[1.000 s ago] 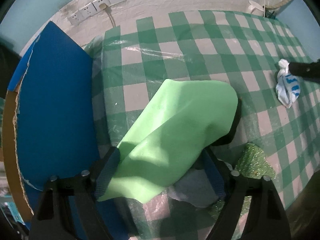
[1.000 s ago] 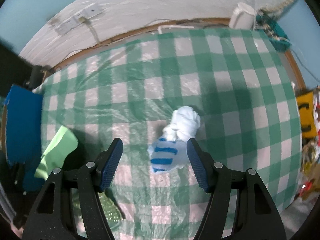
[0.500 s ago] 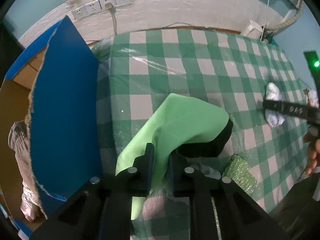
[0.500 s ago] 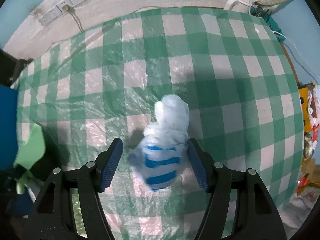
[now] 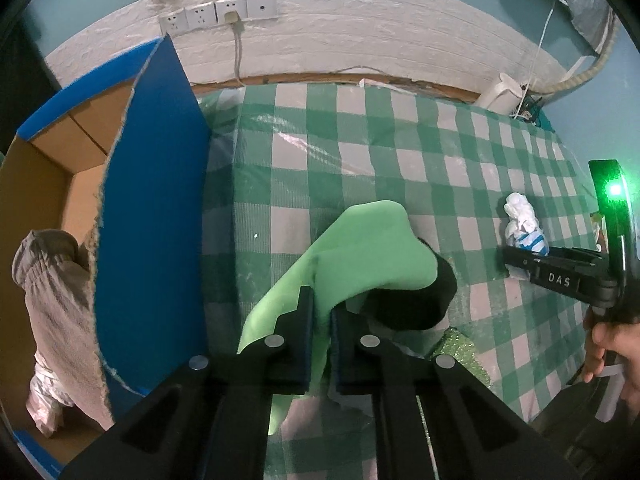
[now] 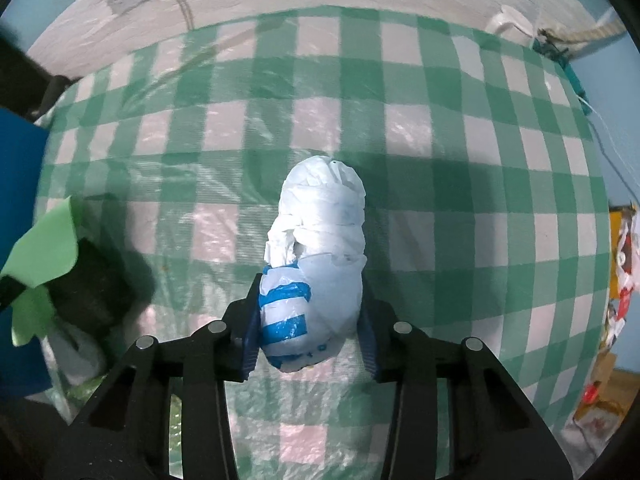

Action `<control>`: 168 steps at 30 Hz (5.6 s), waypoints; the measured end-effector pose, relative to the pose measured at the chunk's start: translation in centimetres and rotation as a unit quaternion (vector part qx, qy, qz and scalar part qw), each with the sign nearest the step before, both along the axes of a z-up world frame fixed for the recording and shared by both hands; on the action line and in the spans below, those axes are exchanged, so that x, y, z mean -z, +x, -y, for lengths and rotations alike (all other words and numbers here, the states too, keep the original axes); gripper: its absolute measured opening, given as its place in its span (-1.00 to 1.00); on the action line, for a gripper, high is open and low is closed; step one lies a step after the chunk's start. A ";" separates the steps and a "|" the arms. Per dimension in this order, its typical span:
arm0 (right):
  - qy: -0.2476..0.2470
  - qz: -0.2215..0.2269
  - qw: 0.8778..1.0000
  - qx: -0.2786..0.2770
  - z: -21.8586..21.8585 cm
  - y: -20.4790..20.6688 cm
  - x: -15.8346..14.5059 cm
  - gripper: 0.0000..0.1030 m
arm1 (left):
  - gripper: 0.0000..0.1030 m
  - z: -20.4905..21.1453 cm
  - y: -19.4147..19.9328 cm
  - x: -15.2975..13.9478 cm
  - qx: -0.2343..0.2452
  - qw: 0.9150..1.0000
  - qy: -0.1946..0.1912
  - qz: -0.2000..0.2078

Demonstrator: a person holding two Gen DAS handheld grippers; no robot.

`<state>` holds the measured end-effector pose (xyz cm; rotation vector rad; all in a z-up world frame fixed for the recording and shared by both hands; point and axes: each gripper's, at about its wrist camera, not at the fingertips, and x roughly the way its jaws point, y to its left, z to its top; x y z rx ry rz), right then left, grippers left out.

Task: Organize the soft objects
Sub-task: 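Grasp the light green cloth with the left tool while the right tool grasps the striped sock, then carry the green cloth with the left tool while the right tool carries the sock toward the box, then lower both held items into the box and open both tools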

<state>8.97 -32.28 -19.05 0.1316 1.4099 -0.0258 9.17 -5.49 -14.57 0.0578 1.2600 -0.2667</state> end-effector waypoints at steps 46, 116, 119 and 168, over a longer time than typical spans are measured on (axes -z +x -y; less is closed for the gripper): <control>0.056 0.141 0.985 -0.087 -7.0 -4.5 -12.2 -0.24 | -0.90 -0.7 -4.0 -9.0 -0.020 0.991 -0.025 0.132; 0.093 0.163 0.935 -0.302 -32.0 -3.9 -15.8 -0.23 | -0.90 -20.0 -8.5 -11.0 -0.203 0.967 0.005 0.156; 0.095 0.156 0.935 -0.305 -32.5 -3.8 -15.2 -0.23 | -0.90 -20.4 -8.4 -10.4 -0.207 0.967 0.015 0.146; 0.078 0.171 0.966 -0.175 -18.5 -4.3 -15.2 0.39 | 0.44 -9.8 -7.1 -10.9 -0.113 0.980 0.051 0.156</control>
